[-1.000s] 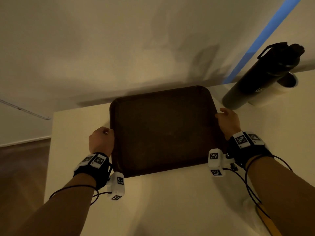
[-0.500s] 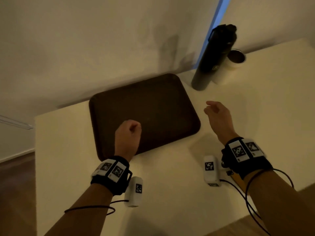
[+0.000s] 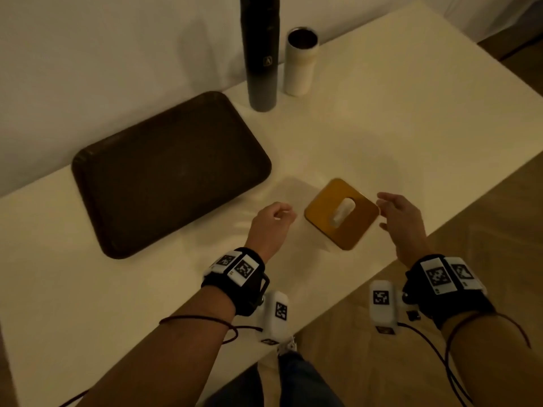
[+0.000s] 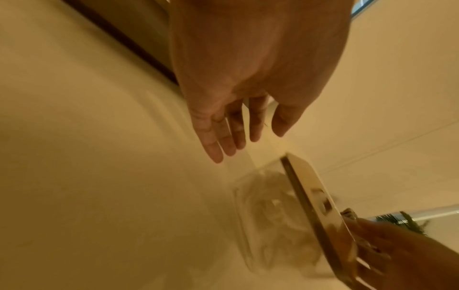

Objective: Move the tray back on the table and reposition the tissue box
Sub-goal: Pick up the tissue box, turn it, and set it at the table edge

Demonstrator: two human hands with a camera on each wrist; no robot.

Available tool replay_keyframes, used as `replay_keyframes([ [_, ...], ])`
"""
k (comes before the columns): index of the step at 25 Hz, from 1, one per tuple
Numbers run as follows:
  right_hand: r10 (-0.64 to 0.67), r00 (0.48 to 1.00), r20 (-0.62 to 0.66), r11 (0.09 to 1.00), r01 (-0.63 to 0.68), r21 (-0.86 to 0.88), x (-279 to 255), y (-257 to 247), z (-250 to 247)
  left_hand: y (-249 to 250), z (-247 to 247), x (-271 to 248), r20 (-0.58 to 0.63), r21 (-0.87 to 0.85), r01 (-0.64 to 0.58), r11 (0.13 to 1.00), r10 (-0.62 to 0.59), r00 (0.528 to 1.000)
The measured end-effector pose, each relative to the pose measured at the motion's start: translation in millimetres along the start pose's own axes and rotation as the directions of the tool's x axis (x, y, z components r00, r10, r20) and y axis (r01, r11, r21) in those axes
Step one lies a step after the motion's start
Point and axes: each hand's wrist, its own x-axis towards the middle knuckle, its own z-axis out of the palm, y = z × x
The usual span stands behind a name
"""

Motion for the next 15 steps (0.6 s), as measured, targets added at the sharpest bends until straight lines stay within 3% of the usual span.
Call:
replay_keyframes([
  [6, 0.07, 0.989, 0.128, 0.964, -0.1, 0.246, -16.2, 21.4, 4.7, 12.9, 29.9, -4.5, -0.005, -0.074, 0.04, 0.996, -0.041, 0.999],
  [15, 0.016, 0.981, 0.192, 0.916, -0.091, 0.39, -49.8, 14.6, 33.5, 0.5, 13.3, -31.6, -0.109, -0.427, 0.158, 0.891, -0.224, 0.968],
])
